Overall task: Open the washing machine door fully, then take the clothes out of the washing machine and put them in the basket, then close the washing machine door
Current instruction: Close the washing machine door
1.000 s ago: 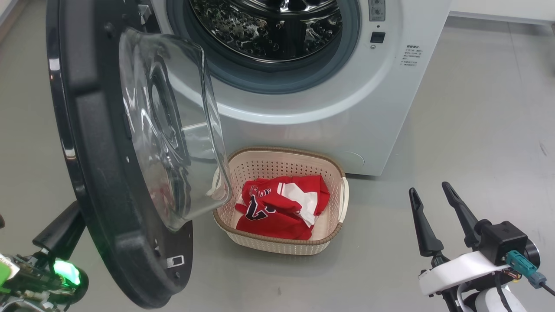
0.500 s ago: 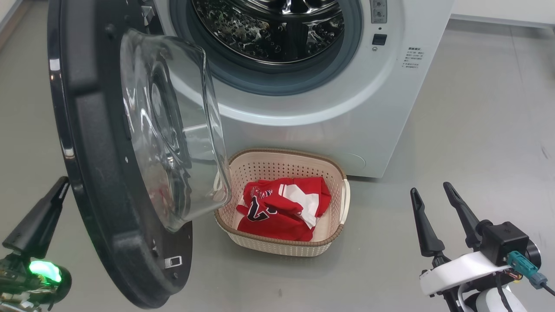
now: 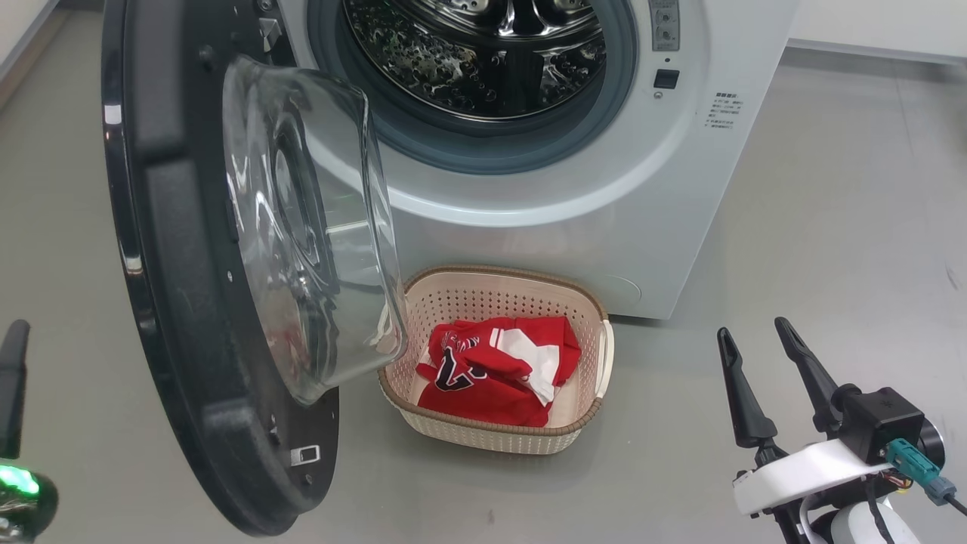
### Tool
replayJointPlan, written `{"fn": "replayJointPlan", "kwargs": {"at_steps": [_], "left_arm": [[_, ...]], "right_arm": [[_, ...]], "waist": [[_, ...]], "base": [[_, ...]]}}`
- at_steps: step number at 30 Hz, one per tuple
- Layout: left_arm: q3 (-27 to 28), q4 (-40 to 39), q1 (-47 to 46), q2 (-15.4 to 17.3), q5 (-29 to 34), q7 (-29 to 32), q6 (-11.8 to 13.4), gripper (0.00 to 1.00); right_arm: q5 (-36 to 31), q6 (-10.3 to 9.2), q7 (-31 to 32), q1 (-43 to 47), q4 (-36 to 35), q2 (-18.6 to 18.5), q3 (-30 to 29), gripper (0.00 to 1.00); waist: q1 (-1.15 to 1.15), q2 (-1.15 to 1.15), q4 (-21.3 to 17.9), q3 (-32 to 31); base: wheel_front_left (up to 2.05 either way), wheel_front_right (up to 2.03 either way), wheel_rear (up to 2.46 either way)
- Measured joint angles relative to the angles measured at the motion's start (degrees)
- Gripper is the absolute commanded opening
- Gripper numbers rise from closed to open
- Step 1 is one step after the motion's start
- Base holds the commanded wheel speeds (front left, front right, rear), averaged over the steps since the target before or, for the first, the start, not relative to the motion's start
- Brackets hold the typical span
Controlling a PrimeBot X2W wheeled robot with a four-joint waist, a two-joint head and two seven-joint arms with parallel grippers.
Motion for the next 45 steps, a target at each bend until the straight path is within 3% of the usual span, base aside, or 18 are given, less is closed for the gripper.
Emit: {"fn": "replayJointPlan", "kwargs": {"at_steps": [5,11,13,14,20,25,35,45], "left_arm": [[2.7,0.3,0.1,0.2,8.1,-5.4,0.0,1.00],[1.8,0.6,1.8,3.9,26.2,-11.7,0.0,1.00],[0.2,0.5,2.8,4.8,33.3,-14.0,0.0,1.00],[-1.0,0.5,3.8,5.9,40.2,-16.5,0.0,1.00],[-5.4,-1.1,5.2,8.6,56.8,-23.8,0.0,1.00],[-10.2,-1.7,5.7,8.5,68.2,-27.9,2.4,1.00],[-16.4,0.1,7.1,5.7,78.6,-32.3,8.1,1.00],[-19.5,1.7,8.0,2.8,81.2,-33.9,10.7,1.00]], "right_arm": [[0.0,0.00,-0.1,0.0,0.0,-0.1,0.0,1.00],[0.0,-0.01,-0.1,0.0,0.0,-0.2,0.0,1.00],[0.0,-0.01,-0.1,0.0,0.0,-0.2,0.0,1.00],[0.0,-0.01,-0.1,0.0,0.0,-0.2,0.0,1.00],[0.0,-0.03,-0.1,0.0,0.0,-0.2,0.0,1.00],[0.0,-0.04,-0.1,-0.1,0.0,-0.2,0.0,1.00],[0.0,-0.04,-0.1,-0.1,0.7,-0.3,0.1,1.00],[0.0,-0.05,-0.1,0.1,1.4,-0.3,0.4,1.00]], "waist": [[0.00,0.00,0.2,0.0],[0.00,0.00,0.2,0.0],[0.00,0.00,0.2,0.0],[0.00,0.00,0.2,0.0],[0.00,0.00,0.1,0.1],[0.00,0.00,-0.1,0.2],[0.00,0.00,-0.5,-0.2],[0.00,0.00,-0.6,-0.7]], "base": [[0.00,0.00,0.00],[0.00,0.00,0.00],[0.00,0.00,0.00],[0.00,0.00,0.00],[0.00,0.00,0.00],[0.00,0.00,0.00],[0.00,0.00,0.00],[0.00,0.00,0.00]]}}
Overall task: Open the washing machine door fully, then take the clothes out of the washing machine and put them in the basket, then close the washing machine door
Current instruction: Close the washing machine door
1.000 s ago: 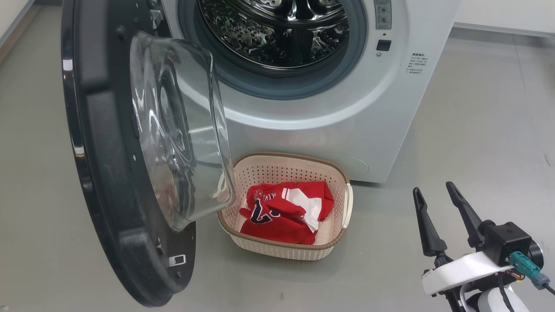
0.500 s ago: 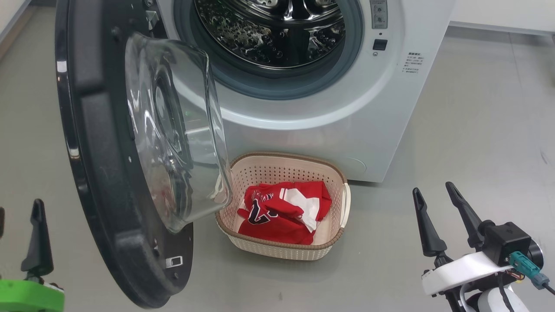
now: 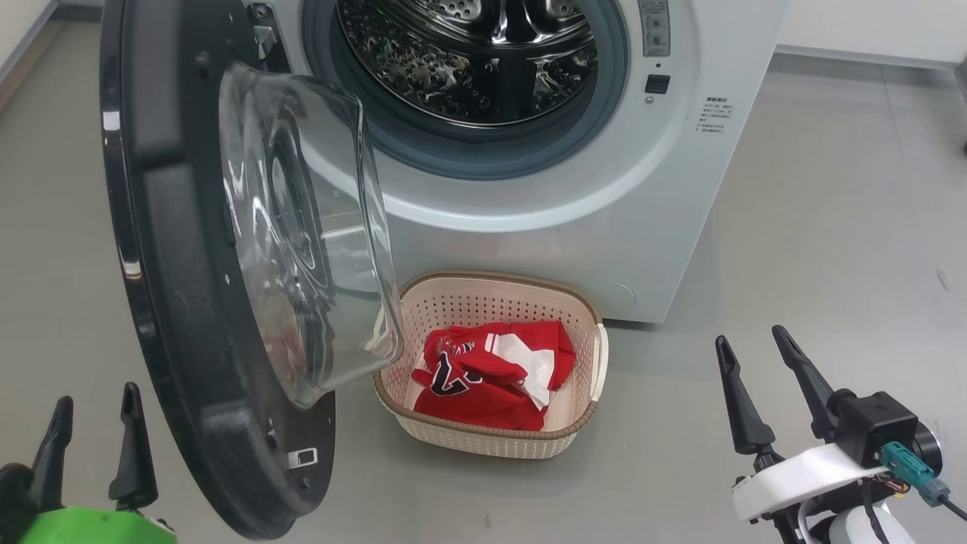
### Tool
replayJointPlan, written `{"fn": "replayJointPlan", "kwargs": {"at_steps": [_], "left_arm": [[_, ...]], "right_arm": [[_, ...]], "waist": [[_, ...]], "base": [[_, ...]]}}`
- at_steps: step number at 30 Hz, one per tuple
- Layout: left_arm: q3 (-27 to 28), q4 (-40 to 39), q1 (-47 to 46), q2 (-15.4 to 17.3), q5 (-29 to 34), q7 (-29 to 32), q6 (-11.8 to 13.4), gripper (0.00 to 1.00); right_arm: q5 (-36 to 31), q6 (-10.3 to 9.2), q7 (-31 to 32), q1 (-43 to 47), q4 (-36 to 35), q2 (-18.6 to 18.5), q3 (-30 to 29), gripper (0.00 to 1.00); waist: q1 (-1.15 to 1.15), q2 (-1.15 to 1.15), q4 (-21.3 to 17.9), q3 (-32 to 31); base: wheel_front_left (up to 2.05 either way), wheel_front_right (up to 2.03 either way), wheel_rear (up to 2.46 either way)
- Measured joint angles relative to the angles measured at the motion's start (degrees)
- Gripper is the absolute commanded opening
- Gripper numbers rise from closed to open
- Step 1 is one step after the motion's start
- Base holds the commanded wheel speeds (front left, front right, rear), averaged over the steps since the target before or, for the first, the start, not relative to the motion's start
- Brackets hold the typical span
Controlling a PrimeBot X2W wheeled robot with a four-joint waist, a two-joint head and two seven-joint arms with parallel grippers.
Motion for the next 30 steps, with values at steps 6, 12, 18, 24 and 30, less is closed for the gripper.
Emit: {"fn": "replayJointPlan", "kwargs": {"at_steps": [6,12,18,24,30], "left_arm": [[-0.5,0.6,0.0,-0.6,1.1,-0.5,0.6,1.00],[-0.6,1.1,0.0,-1.1,1.9,-1.0,1.3,1.00],[-0.7,1.3,0.0,-1.5,2.9,-1.4,1.5,1.00],[-0.7,1.6,0.0,-1.7,2.9,-1.5,1.7,1.00],[-0.7,1.8,0.0,-2.1,2.9,-1.5,1.9,0.51]], "right_arm": [[0.0,-0.01,0.0,0.0,0.1,0.0,0.1,1.00],[0.0,-0.02,0.0,0.2,0.1,0.1,0.1,1.00],[0.0,-0.41,-0.1,0.3,0.1,0.1,0.1,1.00],[0.0,-0.42,-0.1,0.3,0.1,0.1,0.1,1.00],[0.0,-0.42,-0.5,0.3,0.1,0.1,0.1,1.00]], "waist": [[0.00,0.00,0.0,-0.1],[0.00,0.00,0.0,-0.2],[0.00,0.00,0.1,-0.2],[0.00,0.00,0.2,-0.1],[0.00,0.00,0.4,0.0]], "base": [[0.00,0.00,0.00],[0.00,0.00,0.00],[0.00,0.00,0.00],[0.00,0.00,0.00],[0.00,0.00,0.00]]}}
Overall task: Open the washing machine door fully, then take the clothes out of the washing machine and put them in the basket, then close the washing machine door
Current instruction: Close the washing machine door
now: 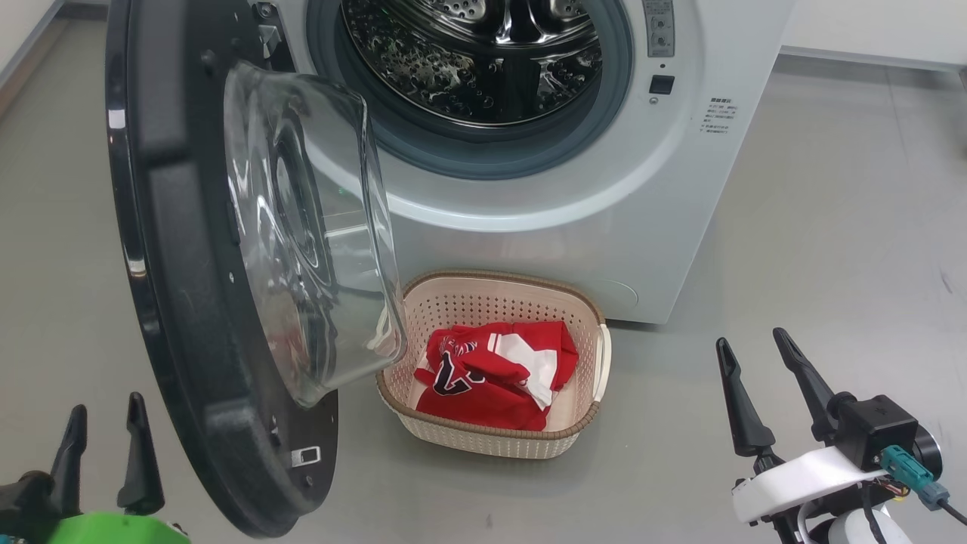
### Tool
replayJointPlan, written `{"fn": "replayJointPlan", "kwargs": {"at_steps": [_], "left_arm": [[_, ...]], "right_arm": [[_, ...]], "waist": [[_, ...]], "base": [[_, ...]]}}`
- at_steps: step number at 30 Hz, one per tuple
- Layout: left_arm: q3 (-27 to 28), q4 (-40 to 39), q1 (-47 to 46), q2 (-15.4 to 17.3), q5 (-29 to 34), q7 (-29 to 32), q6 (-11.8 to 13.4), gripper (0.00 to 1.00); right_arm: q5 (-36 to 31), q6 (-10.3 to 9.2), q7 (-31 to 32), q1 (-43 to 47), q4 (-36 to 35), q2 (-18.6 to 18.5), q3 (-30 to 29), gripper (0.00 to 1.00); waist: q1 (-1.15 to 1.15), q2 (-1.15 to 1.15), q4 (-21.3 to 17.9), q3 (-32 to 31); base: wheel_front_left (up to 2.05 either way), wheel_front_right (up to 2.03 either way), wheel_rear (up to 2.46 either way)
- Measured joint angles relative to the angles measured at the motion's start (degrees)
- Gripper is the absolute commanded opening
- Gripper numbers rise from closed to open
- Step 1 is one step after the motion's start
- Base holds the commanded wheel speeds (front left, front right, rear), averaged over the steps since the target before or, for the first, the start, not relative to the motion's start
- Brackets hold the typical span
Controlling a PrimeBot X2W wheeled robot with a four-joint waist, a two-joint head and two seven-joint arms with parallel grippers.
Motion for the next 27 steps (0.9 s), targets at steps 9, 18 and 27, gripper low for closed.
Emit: {"fn": "replayJointPlan", "kwargs": {"at_steps": [9,18,27], "left_arm": [[0.2,0.1,0.0,-0.1,0.6,-0.3,0.1,0.00],[2.6,-4.4,-0.6,-1.6,-3.0,-2.0,-0.1,0.00],[6.4,-10.7,-2.3,-9.3,-25.9,-0.7,-6.9,0.00]], "right_arm": [[0.0,0.00,0.0,0.0,0.0,0.0,0.0,1.00],[0.0,-0.10,0.0,0.0,-0.1,0.0,-0.2,1.00],[0.0,-0.45,0.0,0.0,-0.1,0.0,-0.3,1.00]], "waist": [[0.00,0.00,0.1,0.1],[0.00,0.00,0.3,0.4],[0.00,0.00,0.7,0.3]], "base": [[0.00,0.00,0.00],[0.00,0.00,0.00],[0.00,0.00,0.00]]}}
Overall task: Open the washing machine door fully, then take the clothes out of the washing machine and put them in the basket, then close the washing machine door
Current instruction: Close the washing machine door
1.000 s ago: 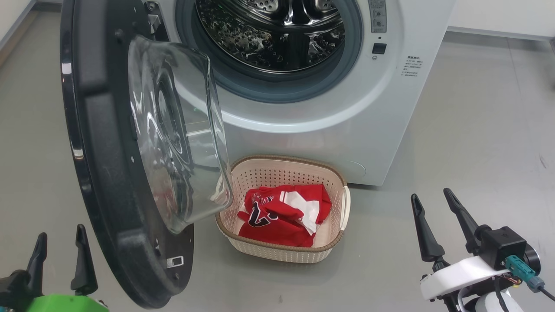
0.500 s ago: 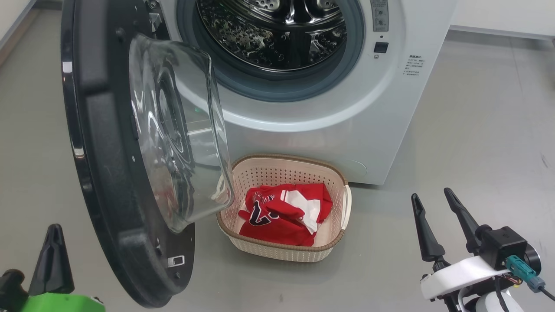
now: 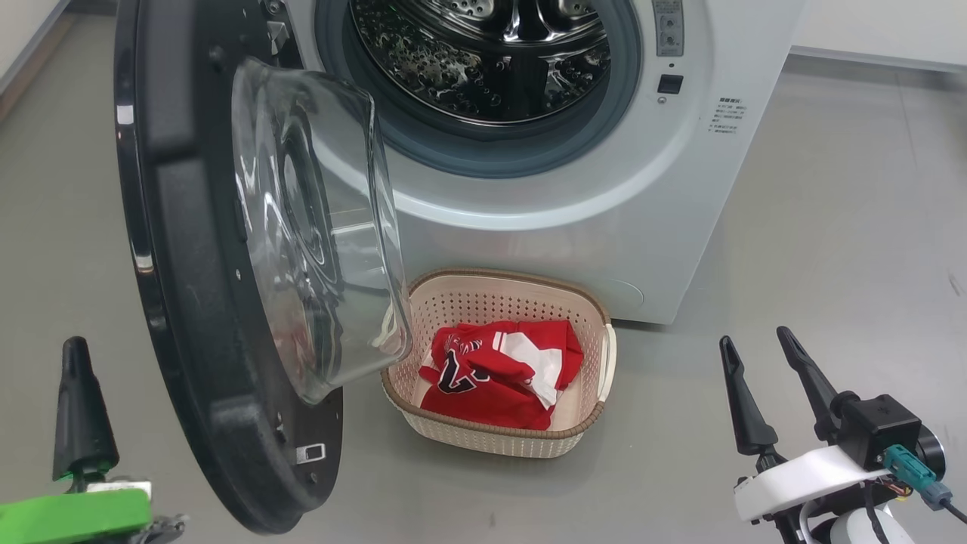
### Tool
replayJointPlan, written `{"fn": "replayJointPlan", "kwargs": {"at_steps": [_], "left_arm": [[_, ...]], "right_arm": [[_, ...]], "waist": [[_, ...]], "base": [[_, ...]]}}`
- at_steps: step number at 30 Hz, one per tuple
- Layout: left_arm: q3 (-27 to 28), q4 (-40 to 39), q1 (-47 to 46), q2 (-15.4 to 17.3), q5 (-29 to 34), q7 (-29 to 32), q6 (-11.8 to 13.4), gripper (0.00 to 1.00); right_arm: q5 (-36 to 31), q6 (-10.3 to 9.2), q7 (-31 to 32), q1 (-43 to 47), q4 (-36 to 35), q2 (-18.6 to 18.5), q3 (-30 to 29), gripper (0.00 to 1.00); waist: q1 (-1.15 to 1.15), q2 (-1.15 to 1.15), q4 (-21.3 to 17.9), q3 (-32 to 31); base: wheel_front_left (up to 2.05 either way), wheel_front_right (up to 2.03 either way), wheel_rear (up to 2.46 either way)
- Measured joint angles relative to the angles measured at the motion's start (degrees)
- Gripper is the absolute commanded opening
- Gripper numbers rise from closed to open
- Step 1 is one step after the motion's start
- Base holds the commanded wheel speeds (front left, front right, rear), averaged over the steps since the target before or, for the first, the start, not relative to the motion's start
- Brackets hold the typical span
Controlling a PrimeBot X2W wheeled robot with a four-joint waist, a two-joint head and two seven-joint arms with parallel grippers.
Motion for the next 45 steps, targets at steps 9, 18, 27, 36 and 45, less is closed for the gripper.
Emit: {"fn": "replayJointPlan", "kwargs": {"at_steps": [9,18,27,36,45], "left_arm": [[3.3,-2.6,-0.4,-0.5,-28.1,8.1,-4.5,0.00],[3.7,-0.6,-0.3,0.1,-40.4,16.6,-4.5,0.00],[1.9,0.2,0.3,3.6,-42.8,23.5,-4.5,0.00],[0.5,0.3,0.5,5.8,-42.8,27.6,-4.5,0.00],[-0.4,-0.5,0.6,6.5,-45.0,30.5,-4.7,0.00]], "right_arm": [[0.5,0.00,-0.1,0.0,0.0,0.0,0.0,1.00],[0.5,0.01,-0.1,0.0,0.0,0.0,0.1,1.00],[0.5,0.01,-0.1,0.0,-0.4,-0.1,0.4,1.00],[0.5,0.02,-0.1,0.0,-0.5,-0.2,0.4,1.00],[0.5,0.02,-0.1,-0.2,-0.6,-0.2,0.4,1.00]], "waist": [[0.00,0.00,0.4,-0.3],[0.00,0.00,0.4,-0.1],[0.00,0.00,-0.2,0.4],[0.00,0.00,-0.8,1.2],[0.00,0.00,-1.4,1.8]], "base": [[0.00,0.00,0.00],[0.00,0.00,0.00],[0.00,0.00,0.00],[0.00,0.00,0.00],[0.00,0.00,0.00]]}}
